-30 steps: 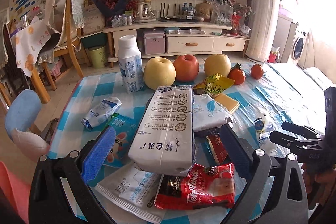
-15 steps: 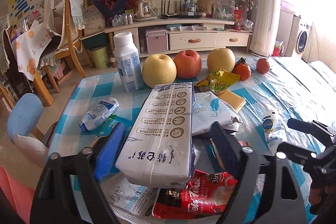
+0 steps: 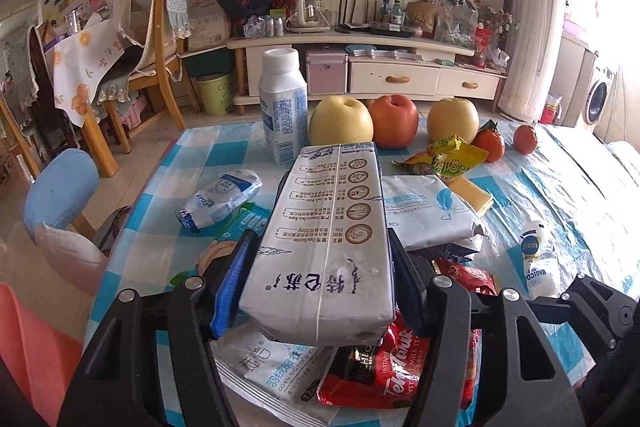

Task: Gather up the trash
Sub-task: 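Grasp the white printed wipes pack with the left tool while the right tool approaches the red packet, then grasp and lift the red Teh Tarik packet with the right tool while the left tool lifts its pack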

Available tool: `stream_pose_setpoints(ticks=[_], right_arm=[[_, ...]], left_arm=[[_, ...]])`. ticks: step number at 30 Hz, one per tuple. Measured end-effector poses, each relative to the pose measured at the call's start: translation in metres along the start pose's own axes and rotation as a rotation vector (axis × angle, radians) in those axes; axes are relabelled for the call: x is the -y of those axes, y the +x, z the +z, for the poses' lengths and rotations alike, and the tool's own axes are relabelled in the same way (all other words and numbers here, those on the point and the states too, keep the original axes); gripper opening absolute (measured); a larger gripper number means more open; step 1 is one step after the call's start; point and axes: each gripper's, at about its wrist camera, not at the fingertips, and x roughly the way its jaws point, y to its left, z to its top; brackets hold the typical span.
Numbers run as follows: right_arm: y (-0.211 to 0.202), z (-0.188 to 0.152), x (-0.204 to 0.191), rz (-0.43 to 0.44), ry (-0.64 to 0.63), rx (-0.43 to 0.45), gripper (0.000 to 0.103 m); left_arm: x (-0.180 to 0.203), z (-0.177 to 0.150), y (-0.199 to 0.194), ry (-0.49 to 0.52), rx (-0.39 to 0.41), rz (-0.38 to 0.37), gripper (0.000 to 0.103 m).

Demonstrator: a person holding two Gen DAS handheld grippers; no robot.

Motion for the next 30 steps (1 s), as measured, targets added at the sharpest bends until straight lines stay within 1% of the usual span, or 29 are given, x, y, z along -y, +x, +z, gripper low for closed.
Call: stream_pose_setpoints(ticks=[3,7,14,15,17,19,23,26,30], right_arm=[[0.014,0.005,-0.012,-0.023,-0.078,-0.018,0.096],[0.030,0.009,-0.022,-0.036,-0.151,-0.047,0.096],[0.048,0.017,-0.025,-0.046,-0.176,-0.087,0.095],[0.050,0.016,-0.024,-0.050,-0.175,-0.097,0.093],[0.051,0.015,-0.026,-0.072,-0.169,-0.098,0.083],[0.051,0.015,-0.025,-0.082,-0.168,-0.096,0.079],[0.048,0.012,-0.027,-0.109,-0.183,-0.086,0.070],[0.044,0.009,-0.030,-0.137,-0.198,-0.084,0.066],[0.040,0.004,-0.036,-0.164,-0.210,-0.096,0.065]], left_arm=[[-0.011,-0.001,-0.012,-0.028,0.023,0.015,0.063],[-0.026,-0.006,-0.026,-0.065,0.032,0.032,0.063],[-0.050,-0.015,-0.052,-0.124,0.049,0.079,0.064],[-0.053,-0.017,-0.056,-0.133,0.051,0.088,0.064],[-0.059,-0.022,-0.064,-0.147,0.054,0.112,0.064],[-0.066,-0.029,-0.072,-0.169,0.053,0.134,0.064],[-0.080,-0.040,-0.079,-0.209,0.041,0.151,0.064],[-0.086,-0.044,-0.081,-0.219,0.040,0.158,0.064],[-0.090,-0.048,-0.078,-0.211,0.037,0.159,0.064]])
